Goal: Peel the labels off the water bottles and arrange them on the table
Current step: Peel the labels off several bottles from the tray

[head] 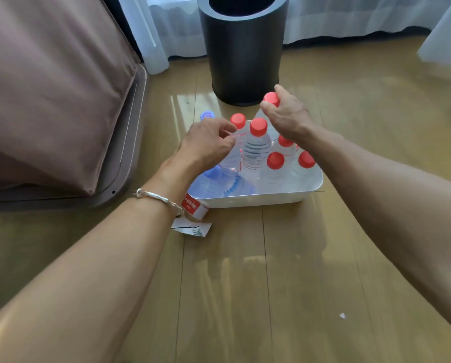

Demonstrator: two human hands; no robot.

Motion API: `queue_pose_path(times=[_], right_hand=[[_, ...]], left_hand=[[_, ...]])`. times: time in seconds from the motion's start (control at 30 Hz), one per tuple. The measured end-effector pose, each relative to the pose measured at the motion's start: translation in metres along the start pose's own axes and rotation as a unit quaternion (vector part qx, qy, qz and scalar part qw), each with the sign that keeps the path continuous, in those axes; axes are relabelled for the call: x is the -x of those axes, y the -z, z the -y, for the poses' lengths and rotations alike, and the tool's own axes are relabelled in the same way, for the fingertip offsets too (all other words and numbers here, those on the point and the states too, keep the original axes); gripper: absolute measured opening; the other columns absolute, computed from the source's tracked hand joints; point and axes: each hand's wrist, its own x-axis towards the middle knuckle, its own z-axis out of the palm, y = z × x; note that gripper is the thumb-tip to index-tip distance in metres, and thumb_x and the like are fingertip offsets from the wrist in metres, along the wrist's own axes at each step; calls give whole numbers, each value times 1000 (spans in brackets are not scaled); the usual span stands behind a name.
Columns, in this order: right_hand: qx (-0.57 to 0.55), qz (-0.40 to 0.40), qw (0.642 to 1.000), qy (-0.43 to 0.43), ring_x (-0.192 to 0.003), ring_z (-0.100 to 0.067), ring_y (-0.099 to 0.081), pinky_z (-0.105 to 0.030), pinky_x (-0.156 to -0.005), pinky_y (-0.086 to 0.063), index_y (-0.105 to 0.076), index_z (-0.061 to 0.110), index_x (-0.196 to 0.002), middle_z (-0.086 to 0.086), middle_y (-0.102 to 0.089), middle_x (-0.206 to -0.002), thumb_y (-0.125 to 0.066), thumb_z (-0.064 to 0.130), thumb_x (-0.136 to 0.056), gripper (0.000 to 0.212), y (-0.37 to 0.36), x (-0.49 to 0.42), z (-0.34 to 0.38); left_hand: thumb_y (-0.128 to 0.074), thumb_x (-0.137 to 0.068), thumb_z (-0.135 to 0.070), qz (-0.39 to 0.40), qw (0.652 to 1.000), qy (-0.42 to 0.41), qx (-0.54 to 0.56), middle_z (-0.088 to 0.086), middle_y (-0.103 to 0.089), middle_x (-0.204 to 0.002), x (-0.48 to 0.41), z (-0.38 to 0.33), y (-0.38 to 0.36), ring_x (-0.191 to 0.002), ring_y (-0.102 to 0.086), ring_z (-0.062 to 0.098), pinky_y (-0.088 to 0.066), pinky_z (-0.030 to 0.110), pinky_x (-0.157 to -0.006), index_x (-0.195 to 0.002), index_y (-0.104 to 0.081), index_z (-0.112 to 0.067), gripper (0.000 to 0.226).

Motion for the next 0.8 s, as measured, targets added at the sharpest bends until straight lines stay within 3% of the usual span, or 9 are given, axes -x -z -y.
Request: queue_pose_path(times=[0.1, 0.23, 0.43, 0.57, 0.63, 0.7, 0.8], right_hand=[[-17, -31, 999, -19, -102, -21, -52, -34, -85, -41, -48, 18, -129, -3, -56, -113, -52, 38, -97, 38, -6, -1, 2], [-31, -91, 995, -9, -96, -19, -52, -33, -79, -43, -53, 13, -124, -7, -60, -114, -54, 36, -98, 35, -2, 4, -4], [-87, -175, 975, 106, -92, -5, -53, -3, -65, -36, -61, 17, -120, 8, -57, -104, -58, 40, -95, 35, 46, 4, 38], [-162, -198, 943, 213, -78, 6, -52, -11, -71, -41, -58, 24, -97, 18, -54, -85, -58, 40, -93, 17, 61, 17, 76], [-212, -210, 925, 235, -72, 7, -54, -14, -70, -44, -53, 24, -87, 17, -55, -77, -60, 39, -91, 17, 67, 22, 88], [-267, -222, 908, 236, -66, 2, -54, -22, -66, -47, -53, 21, -77, 14, -55, -69, -62, 38, -86, 21, 72, 24, 95], [-321, -226, 884, 254, -65, -9, -56, -34, -66, -49, -57, 15, -73, 2, -58, -67, -64, 32, -87, 23, 79, 26, 97]], left_hand=[[-56, -97, -26, 5, 1000, -1, 4, -4, -67, -119, 1, 3, 6, -97, -54, 6, -38, 21, -83, -130, -61, -23, 33], [-56, -96, -24, -8, 1000, 2, 14, -2, -67, -120, -4, 5, 11, -100, -55, 8, -39, 22, -86, -130, -61, -22, 35], [-64, -92, -34, -13, 997, -2, 79, -4, -63, -124, -22, -11, 7, -108, -60, 11, -44, 22, -89, -139, -52, -25, 49], [-76, -81, -38, -34, 991, -56, 115, -2, -52, -143, -31, -29, 3, -129, -50, 11, -38, 24, -105, -155, -20, -30, 93], [-80, -70, -42, -61, 981, -83, 166, -7, -56, -139, -33, -40, 2, -126, -54, 10, -41, 31, -109, -154, -19, -31, 105], [-80, -63, -44, -116, 965, -94, 217, -11, -63, -125, -34, -48, 4, -113, -62, 9, -50, 36, -99, -145, -33, -26, 95], [-85, -67, -37, -151, 957, -106, 224, -19, -67, -105, -33, -53, 13, -97, -64, -2, -54, 24, -86, -121, -47, -27, 67]])
